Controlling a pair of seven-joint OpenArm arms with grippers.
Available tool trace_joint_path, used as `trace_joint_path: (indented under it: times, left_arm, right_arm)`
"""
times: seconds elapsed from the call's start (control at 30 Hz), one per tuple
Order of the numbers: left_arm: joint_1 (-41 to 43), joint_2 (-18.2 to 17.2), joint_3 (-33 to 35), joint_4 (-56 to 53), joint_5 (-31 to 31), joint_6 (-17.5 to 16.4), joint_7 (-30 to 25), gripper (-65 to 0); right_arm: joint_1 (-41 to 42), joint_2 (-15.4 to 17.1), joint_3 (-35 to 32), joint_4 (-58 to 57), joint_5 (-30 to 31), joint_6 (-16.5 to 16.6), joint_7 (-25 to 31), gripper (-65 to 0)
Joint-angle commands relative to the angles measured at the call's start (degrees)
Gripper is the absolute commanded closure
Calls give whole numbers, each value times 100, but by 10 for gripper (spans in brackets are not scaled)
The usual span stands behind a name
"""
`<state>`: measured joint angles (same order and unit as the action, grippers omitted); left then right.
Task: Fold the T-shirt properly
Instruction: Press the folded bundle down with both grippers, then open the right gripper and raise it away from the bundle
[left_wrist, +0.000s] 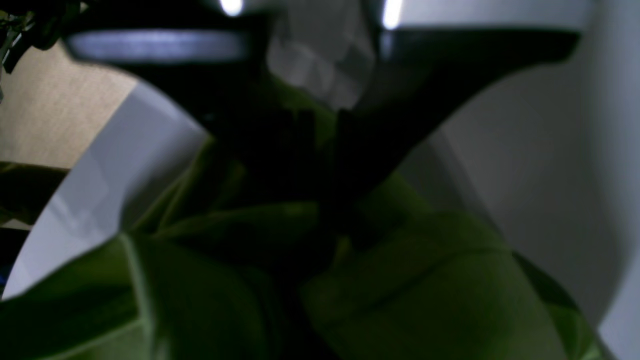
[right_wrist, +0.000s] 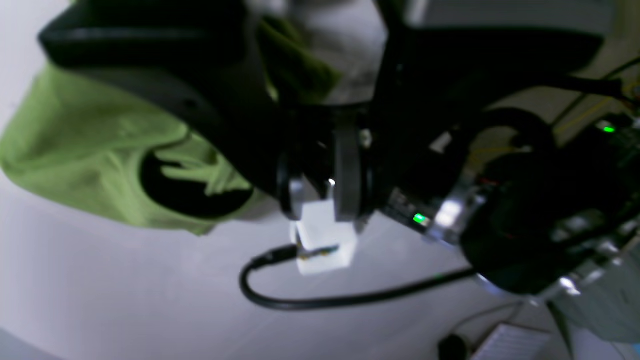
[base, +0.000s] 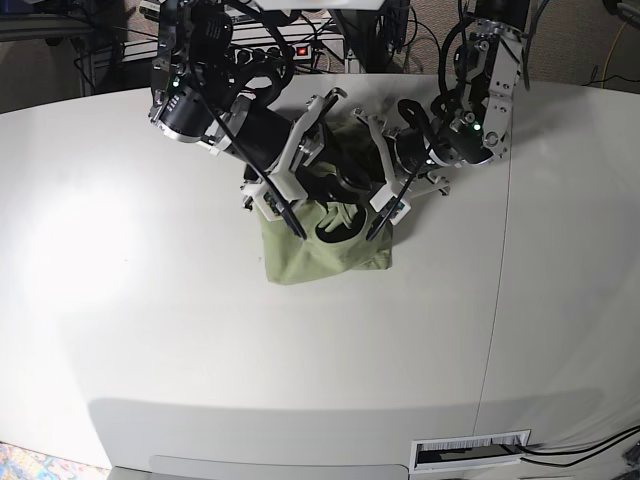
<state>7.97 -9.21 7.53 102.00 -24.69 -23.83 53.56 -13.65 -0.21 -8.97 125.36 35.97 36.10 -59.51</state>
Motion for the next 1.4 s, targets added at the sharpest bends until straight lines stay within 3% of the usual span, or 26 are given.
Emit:
trace_joint_path:
  times: [0.0, 0.13, 0.37, 0.57, 0.83, 1.07, 1.37]
  left_arm:
    - [-52, -20, -9, 116, 37, -20, -90, -76]
    - [-46, -94, -116, 385, 522, -17, -37, -76]
    - [-48, -334, -208, 737, 922, 44, -44, -76]
    - [15, -337, -341, 741, 1110, 44, -92, -76]
    - [90, -334, -358, 741, 1134, 37, -254, -76]
    - [94, -334, -358, 739, 1316, 39, -396, -76]
    - [92, -332, -358, 737, 1405, 42, -476, -76]
  right_arm:
    - [52, -28, 7, 114, 136, 50, 166, -126]
    - [83, -26, 9, 291, 59, 50, 105, -126]
    - [79, -24, 50, 476, -601, 46, -2, -126]
    - [-291, -20, 374, 789, -136, 46, -540, -127]
    - [-1008, 168, 861, 964, -42, 52, -625, -128]
    - [-984, 214, 1735, 964, -225, 52, -470, -128]
    - [-986, 404, 2564, 964, 160, 48, -483, -128]
